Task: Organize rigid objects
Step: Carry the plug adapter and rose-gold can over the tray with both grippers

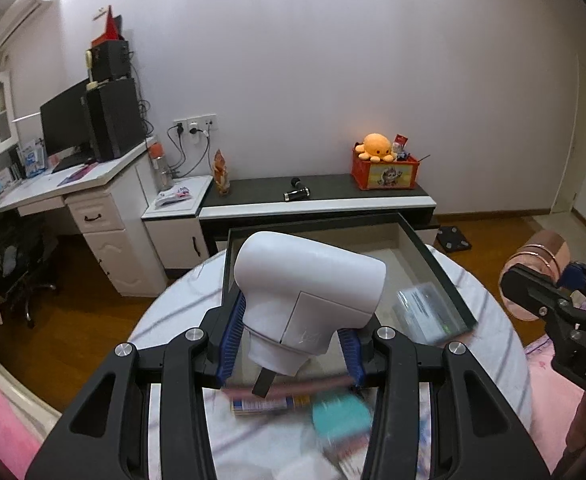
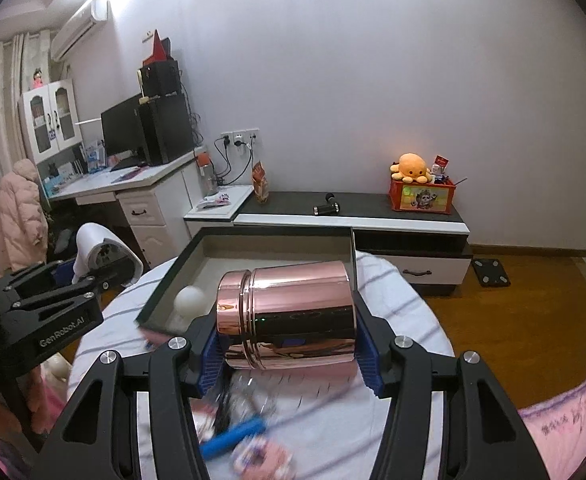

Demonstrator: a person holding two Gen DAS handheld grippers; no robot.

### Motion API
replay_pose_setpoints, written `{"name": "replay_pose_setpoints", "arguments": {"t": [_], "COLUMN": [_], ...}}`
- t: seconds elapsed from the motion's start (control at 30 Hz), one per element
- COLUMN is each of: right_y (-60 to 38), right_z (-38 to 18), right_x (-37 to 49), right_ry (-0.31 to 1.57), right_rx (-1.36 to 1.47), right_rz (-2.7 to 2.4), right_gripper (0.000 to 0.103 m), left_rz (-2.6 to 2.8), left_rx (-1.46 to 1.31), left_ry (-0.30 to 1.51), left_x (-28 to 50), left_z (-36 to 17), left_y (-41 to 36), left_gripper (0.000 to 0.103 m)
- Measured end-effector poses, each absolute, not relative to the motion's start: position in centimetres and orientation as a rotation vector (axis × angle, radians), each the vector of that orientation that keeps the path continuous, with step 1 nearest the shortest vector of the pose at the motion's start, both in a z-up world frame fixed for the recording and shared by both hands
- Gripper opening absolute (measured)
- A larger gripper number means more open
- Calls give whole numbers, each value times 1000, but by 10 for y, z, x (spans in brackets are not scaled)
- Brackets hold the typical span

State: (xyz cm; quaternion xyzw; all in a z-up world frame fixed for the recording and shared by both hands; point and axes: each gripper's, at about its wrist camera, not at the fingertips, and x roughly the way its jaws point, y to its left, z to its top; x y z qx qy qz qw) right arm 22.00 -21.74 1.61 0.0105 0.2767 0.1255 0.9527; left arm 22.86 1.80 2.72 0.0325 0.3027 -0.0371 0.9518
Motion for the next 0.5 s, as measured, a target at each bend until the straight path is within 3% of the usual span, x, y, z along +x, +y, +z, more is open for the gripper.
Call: {"name": "replay_pose_setpoints", "arguments": {"t": [0.5], "right_y": [-190], "right_z": [-43], "right_x": [380], "right_ry": [774], "right_rx": [-99], "right_rz": [284], "right_gripper": [57], "left_rz": [-56], "left_rx": [105], "left_ry": [827], "left_x": [389], "left_z": [-41], "left_y": [23], "left_gripper": [43]}}
